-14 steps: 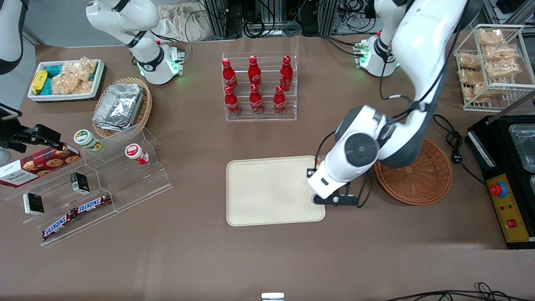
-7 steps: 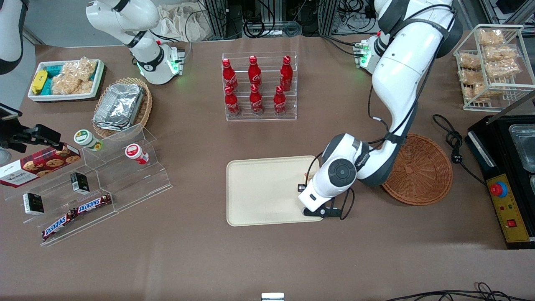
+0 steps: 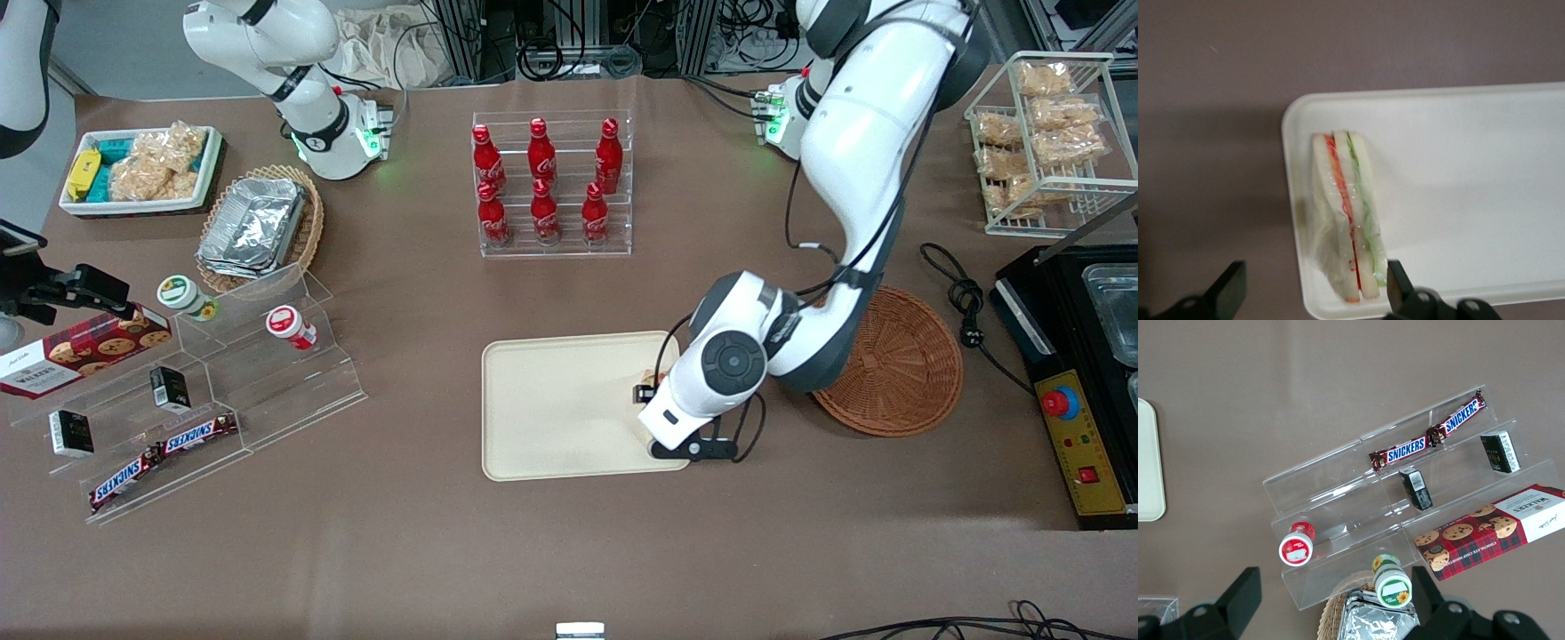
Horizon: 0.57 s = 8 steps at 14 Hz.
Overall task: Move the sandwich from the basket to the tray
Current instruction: 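Lower the sandwich onto the tray and open the left gripper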
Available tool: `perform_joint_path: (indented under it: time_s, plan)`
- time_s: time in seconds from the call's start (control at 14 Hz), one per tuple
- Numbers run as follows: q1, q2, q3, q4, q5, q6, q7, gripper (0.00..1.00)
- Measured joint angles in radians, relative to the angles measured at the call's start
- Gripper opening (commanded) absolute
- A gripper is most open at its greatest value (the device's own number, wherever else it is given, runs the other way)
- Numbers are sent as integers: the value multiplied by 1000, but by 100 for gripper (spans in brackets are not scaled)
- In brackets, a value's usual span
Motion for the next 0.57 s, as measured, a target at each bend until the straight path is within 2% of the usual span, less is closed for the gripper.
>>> perform_joint_path:
  time_s: [0.29,0.57]
  plan:
    - [25,-207,87,30,0,-187,33,99]
    - [163,-352,105,30,-1,-355,258,99]
